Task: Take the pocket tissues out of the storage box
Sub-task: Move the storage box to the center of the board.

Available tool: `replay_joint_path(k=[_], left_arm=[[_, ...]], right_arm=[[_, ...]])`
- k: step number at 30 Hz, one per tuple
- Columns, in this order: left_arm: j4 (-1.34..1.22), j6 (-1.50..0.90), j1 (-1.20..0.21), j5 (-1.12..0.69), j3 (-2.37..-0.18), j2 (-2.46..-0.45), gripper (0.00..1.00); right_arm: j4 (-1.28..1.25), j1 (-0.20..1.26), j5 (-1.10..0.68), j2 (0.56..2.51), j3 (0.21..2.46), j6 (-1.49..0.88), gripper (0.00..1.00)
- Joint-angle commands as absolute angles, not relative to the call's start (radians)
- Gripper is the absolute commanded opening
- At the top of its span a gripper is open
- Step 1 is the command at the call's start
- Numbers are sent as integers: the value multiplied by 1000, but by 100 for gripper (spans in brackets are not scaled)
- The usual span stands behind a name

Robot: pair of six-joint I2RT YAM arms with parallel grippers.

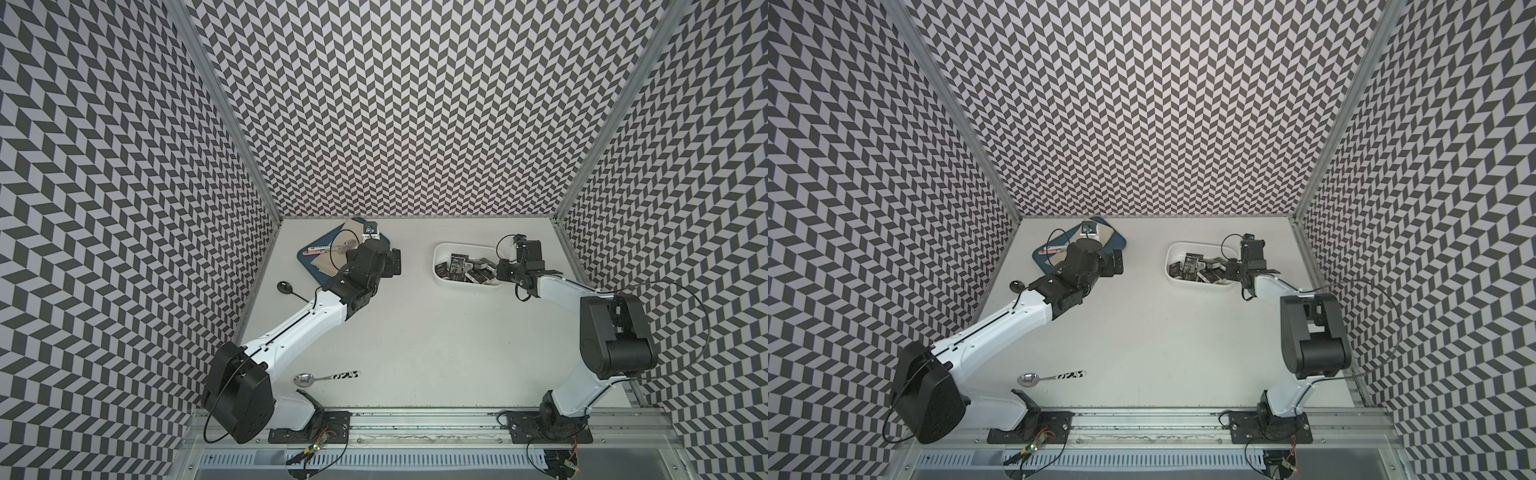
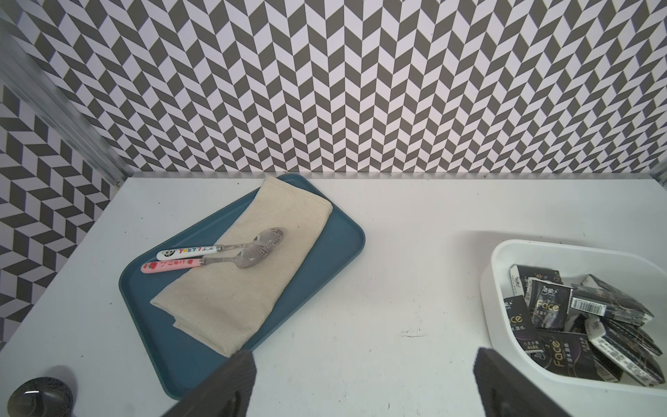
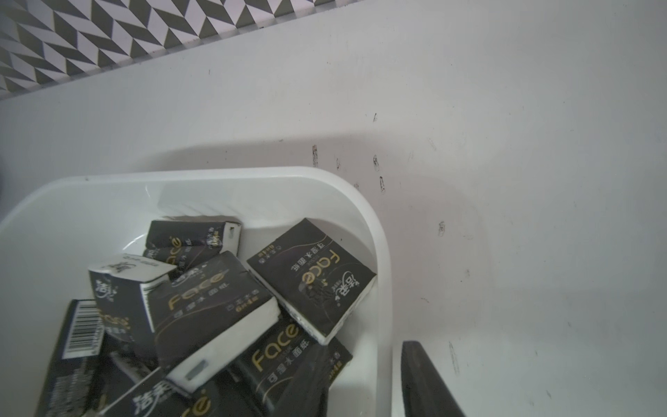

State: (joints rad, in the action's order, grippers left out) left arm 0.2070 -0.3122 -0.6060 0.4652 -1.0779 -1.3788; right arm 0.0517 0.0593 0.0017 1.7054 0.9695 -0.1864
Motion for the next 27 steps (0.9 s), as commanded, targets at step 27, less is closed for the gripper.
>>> replay_joint_path(k=[27], left_arm=[[256, -315, -604, 339, -1114, -1321, 99]], right_arm=[[48, 140, -189, 1790, 1069, 52, 1]])
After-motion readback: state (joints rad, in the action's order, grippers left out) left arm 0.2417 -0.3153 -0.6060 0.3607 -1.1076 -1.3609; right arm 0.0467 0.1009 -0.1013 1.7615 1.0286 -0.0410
